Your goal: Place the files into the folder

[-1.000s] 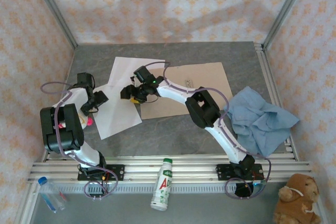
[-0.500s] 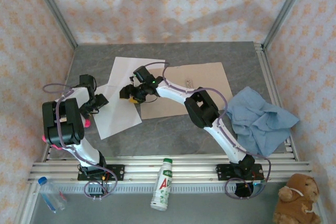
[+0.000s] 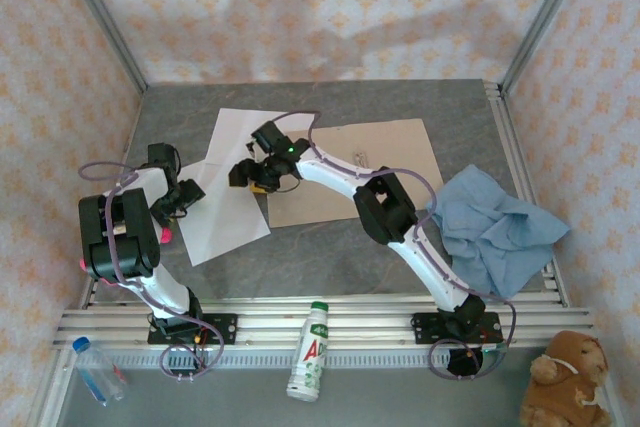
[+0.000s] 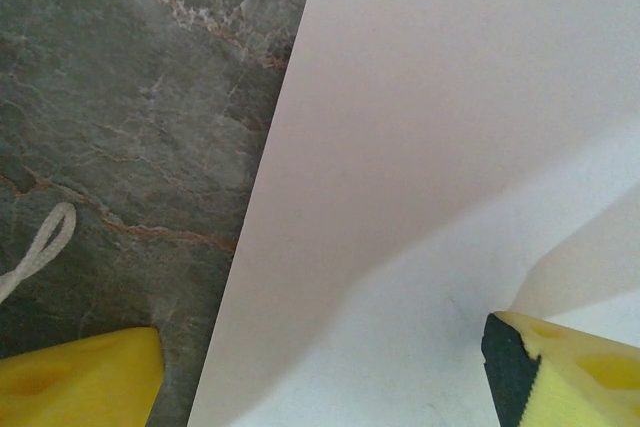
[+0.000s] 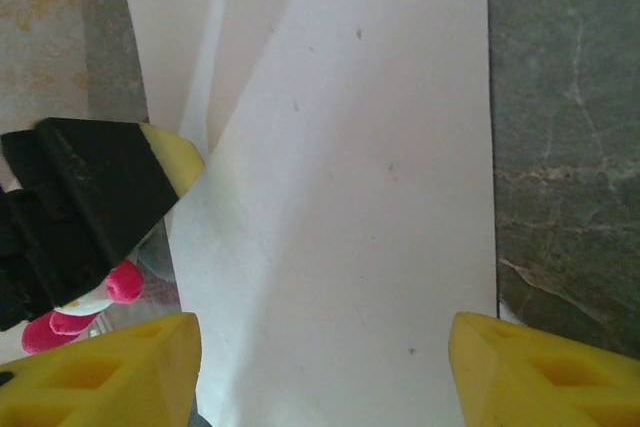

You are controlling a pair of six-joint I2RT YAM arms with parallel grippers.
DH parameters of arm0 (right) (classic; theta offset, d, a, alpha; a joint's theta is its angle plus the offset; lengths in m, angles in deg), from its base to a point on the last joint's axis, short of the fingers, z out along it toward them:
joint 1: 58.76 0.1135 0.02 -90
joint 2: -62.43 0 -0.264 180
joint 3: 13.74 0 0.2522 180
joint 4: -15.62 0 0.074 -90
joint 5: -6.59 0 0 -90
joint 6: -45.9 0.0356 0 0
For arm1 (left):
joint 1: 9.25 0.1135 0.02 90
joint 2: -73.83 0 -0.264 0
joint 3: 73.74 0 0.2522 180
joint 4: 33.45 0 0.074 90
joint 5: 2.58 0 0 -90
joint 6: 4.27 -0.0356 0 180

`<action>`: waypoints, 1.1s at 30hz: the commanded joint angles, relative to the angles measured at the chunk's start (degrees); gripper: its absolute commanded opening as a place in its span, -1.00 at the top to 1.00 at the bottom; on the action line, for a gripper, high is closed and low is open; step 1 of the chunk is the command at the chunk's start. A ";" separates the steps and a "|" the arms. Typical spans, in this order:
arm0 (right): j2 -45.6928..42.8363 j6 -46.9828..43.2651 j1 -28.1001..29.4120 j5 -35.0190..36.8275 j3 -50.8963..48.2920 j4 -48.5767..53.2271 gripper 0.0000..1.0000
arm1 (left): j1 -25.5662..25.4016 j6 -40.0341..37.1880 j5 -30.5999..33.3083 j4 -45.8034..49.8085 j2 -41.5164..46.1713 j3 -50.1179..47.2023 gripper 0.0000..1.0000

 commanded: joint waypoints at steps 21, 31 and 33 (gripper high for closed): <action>2.69 -4.25 1.53 4.50 4.04 7.90 -0.33 | -0.47 0.57 -10.83 -1.88 4.51 -3.60 -0.42; 2.87 -4.18 1.62 4.43 3.77 8.22 -0.33 | -0.47 0.21 -9.40 -0.44 4.69 -3.21 -0.53; 2.73 -4.27 1.63 4.34 3.80 8.35 -0.33 | -0.46 0.17 -8.90 -0.18 5.27 -3.18 -0.59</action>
